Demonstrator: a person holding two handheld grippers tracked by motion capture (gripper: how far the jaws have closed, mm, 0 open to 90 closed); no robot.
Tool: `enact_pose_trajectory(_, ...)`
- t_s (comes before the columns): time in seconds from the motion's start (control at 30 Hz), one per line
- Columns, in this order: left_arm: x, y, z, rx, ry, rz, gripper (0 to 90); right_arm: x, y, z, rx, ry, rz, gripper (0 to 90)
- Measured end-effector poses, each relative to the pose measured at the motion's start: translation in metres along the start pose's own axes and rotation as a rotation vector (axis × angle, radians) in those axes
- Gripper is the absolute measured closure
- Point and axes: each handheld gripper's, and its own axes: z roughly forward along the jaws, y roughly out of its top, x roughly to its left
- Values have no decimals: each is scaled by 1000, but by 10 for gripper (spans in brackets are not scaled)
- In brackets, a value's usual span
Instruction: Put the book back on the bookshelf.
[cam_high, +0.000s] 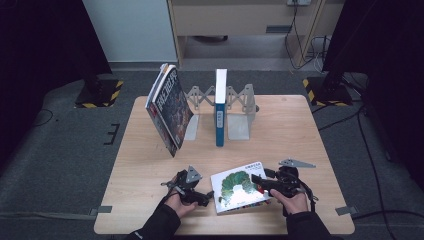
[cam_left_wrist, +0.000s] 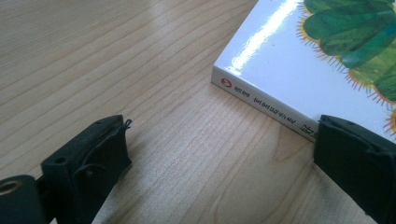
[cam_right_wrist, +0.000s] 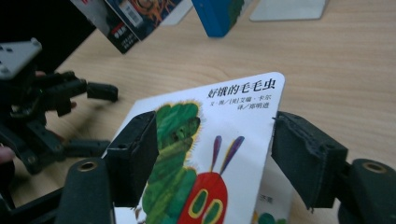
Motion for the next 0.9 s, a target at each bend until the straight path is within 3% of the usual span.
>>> enact_pose_trajectory(0.1,0,0,0,2,-1,2,13,0,3,6,-21,8,-5,292)
enact_pose_trajectory(0.2,0,0,0,2,-1,2,13,0,2,11,8,40,11,307)
enact_pose_trajectory(0.3,0,0,0,2,-1,2,12,4,0,13,38,30,-20,311)
enact_pose_trajectory(0.6,0,0,0,2,-1,2,12,-2,1,17,87,26,4,391)
enact_pose_trajectory(0.9,1,0,1,9,-6,0,0,-10,4,23,141,28,-13,470)
